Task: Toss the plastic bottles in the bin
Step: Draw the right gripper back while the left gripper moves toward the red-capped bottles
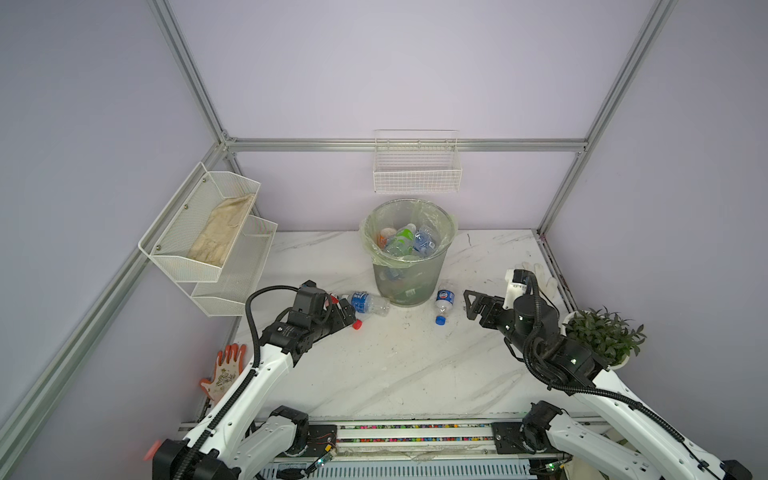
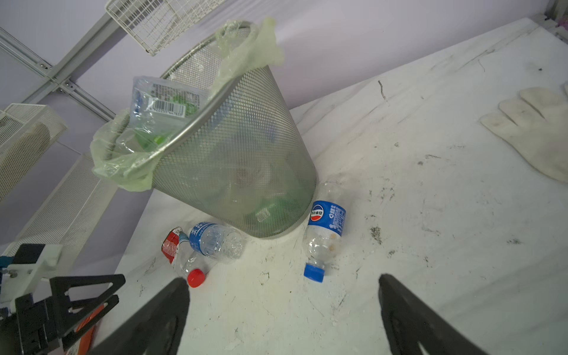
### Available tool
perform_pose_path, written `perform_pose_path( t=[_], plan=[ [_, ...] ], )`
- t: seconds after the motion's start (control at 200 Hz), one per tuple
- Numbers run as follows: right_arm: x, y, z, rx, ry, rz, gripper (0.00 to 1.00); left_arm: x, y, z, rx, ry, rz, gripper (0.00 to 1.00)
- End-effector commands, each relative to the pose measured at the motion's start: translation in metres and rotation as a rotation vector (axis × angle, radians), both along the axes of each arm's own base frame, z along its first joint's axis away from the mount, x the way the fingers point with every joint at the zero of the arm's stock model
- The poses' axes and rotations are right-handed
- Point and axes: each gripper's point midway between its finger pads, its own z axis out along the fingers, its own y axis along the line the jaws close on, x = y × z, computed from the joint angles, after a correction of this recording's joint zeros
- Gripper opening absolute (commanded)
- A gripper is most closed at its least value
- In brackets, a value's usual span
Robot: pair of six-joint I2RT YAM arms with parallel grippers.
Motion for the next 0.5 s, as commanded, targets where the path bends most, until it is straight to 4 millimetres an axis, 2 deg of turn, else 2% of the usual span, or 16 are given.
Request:
perform_pose_path(
  t=[0.0,0.26,0.495],
  plan=[
    [-0.008,-0.004,-0.012,0.035,0.038,-0.011,0.97,0.025,-0.008,0.022,-0.129,-0.073,-0.002,1.00],
    [-0.018,-0.009,-0.036,0.028,0.090,-0.011,0.97,0.041,0.020,-0.009,-0.181,0.010,0.107,1.00],
    [-0.023,-0.012,-0.045,0.039,0.101,-0.014,0.97,0.048,0.041,-0.048,-0.186,0.095,0.173,1.00]
  ],
)
